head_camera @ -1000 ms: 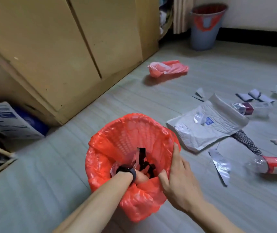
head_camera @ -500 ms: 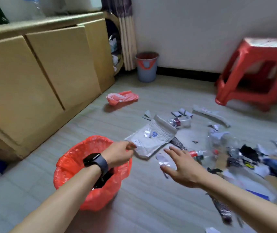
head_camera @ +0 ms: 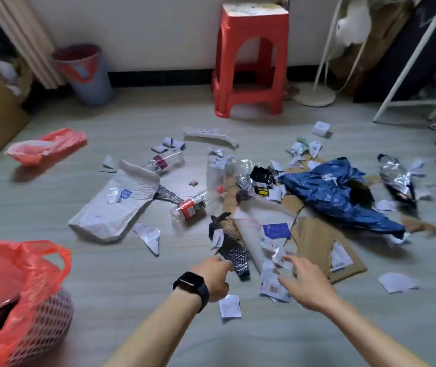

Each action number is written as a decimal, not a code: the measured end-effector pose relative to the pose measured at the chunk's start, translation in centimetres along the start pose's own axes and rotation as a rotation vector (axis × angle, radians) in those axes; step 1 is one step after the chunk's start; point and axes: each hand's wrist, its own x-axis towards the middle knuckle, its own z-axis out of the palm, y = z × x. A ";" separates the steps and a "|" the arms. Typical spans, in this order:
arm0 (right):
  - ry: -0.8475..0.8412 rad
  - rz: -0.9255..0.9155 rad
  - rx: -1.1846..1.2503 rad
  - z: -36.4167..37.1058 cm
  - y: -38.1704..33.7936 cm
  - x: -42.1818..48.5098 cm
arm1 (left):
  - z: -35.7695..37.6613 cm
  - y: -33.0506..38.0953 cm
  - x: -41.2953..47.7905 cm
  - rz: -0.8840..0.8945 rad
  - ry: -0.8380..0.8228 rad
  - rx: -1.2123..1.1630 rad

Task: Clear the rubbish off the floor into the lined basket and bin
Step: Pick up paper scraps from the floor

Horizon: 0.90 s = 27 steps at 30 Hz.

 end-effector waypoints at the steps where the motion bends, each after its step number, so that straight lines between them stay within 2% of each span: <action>1: -0.028 0.034 0.003 1.4 1.2 0.5 | 1.9 0.4 1.1 0.000 -0.032 -0.003; 6: -0.108 0.128 0.053 7.8 4.8 4.3 | 10.2 0.4 5.5 -0.040 -0.175 0.067; 12: -0.014 0.183 0.004 11.6 5.2 7.0 | 15.2 -2.0 6.4 0.070 -0.041 0.179; 16: 0.057 0.195 0.011 12.2 5.8 6.8 | 15.9 -2.4 6.2 0.020 0.013 0.123; 20: -0.025 0.268 0.142 12.3 6.5 5.8 | 15.9 -1.8 6.1 -0.120 0.066 0.045; 23: -0.142 0.234 0.113 12.3 7.2 4.5 | 15.6 -1.9 6.1 -0.139 0.029 0.075; 27: -0.151 0.190 0.151 10.9 8.0 3.1 | 14.9 -2.3 5.7 -0.129 -0.028 0.160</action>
